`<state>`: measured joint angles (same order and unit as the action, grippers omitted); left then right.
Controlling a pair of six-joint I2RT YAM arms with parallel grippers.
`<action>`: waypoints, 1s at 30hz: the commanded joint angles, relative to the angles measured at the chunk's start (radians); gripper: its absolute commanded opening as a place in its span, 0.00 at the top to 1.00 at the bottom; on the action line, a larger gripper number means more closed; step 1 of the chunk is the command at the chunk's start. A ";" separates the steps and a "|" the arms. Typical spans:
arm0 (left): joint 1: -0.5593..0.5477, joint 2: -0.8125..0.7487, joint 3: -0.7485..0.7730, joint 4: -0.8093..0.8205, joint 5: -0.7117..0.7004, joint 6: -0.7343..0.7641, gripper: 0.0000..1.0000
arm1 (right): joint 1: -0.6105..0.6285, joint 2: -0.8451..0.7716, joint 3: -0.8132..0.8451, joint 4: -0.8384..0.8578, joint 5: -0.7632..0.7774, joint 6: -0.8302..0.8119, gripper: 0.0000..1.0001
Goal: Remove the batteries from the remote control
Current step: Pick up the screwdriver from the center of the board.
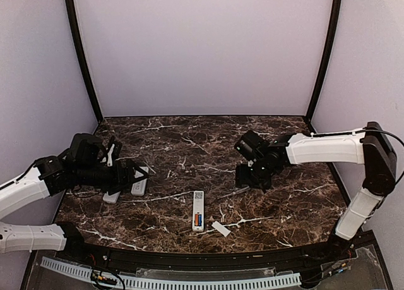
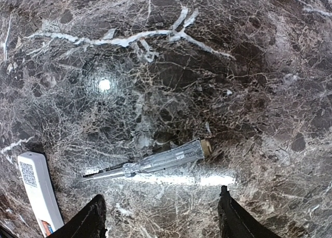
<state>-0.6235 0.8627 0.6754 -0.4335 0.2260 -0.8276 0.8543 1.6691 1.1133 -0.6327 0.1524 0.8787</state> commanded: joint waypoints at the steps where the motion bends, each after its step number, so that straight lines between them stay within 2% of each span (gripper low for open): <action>1: 0.007 -0.011 -0.027 0.006 0.003 -0.013 0.07 | -0.004 0.032 0.011 0.022 -0.003 0.042 0.30; 10: 0.007 -0.011 -0.034 -0.001 0.003 -0.008 0.06 | -0.004 0.109 0.058 -0.022 0.035 0.116 0.32; 30: 0.007 -0.012 -0.061 0.019 0.012 -0.008 0.07 | -0.002 0.197 0.135 -0.057 0.069 0.158 0.35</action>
<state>-0.6235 0.8623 0.6327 -0.4152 0.2279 -0.8356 0.8532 1.8496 1.2251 -0.6662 0.2031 1.0122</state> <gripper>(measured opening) 0.935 0.650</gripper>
